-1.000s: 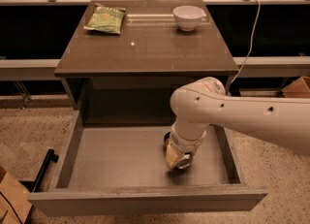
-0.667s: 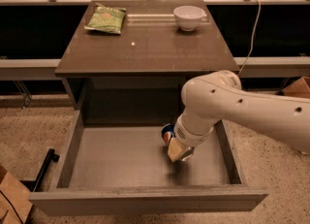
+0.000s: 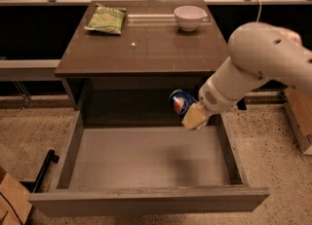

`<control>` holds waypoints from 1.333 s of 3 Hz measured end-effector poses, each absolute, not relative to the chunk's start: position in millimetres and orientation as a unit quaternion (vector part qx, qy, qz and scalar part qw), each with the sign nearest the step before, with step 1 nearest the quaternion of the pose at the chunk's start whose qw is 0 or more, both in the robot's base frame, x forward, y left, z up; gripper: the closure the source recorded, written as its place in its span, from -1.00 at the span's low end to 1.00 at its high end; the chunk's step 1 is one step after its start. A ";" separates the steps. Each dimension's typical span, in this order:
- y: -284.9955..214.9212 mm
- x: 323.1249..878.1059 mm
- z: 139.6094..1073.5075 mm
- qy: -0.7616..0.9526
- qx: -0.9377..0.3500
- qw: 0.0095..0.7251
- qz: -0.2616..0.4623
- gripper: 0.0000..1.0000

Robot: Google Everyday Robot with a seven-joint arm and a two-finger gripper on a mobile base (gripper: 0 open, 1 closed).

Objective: Pick pepsi can from top drawer and place on counter

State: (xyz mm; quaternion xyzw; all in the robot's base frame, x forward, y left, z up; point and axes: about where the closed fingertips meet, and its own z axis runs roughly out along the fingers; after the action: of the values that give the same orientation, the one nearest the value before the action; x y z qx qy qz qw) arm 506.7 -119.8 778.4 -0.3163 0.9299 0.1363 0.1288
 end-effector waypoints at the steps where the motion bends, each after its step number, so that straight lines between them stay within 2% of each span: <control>1: -145.5 548.7 858.5 0.890 -0.406 0.183 0.098 1.00; 2: -145.1 600.2 903.6 0.866 -0.446 0.218 0.060 1.00; 4: -110.1 706.2 934.5 0.837 -0.476 0.267 0.032 1.00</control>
Offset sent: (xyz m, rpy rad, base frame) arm 0.1659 -0.0248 0.2113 -0.1482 -0.4548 0.3073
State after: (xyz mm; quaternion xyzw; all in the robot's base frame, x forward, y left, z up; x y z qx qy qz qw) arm 706.2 -110.1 934.5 -0.4763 0.8371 0.0321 0.2670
